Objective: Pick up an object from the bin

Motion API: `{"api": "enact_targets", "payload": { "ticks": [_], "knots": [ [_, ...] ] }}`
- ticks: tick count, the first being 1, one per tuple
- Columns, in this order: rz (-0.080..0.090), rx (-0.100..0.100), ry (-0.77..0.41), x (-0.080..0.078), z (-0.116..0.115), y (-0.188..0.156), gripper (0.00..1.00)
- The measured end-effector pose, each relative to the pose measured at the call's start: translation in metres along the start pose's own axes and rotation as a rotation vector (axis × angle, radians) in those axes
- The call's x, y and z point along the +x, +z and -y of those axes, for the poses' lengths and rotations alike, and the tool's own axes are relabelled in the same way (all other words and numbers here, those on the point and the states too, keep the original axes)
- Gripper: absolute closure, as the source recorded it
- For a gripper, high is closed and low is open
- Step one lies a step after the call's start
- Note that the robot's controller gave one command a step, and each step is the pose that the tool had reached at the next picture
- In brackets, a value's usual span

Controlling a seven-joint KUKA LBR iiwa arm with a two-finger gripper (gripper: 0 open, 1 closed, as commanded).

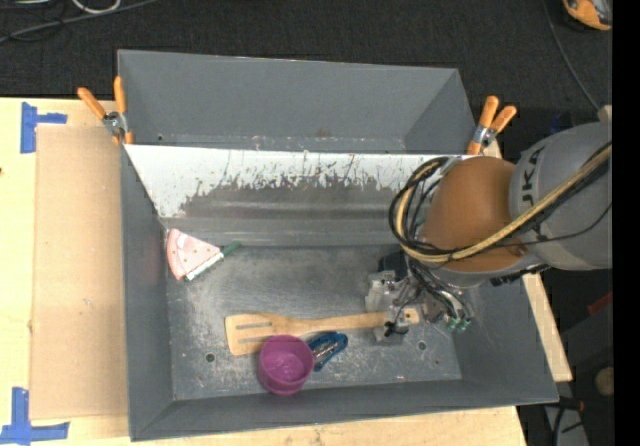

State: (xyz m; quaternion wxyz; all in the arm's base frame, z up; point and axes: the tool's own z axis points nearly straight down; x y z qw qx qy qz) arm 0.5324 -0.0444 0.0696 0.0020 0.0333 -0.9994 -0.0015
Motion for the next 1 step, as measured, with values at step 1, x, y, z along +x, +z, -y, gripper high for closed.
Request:
{"api": "enact_targets", "payload": {
  "ticks": [1],
  "knots": [
    [-0.009,-0.002,-0.001,0.0027,-0.0009,-0.0315,1.0]
  ]
}}
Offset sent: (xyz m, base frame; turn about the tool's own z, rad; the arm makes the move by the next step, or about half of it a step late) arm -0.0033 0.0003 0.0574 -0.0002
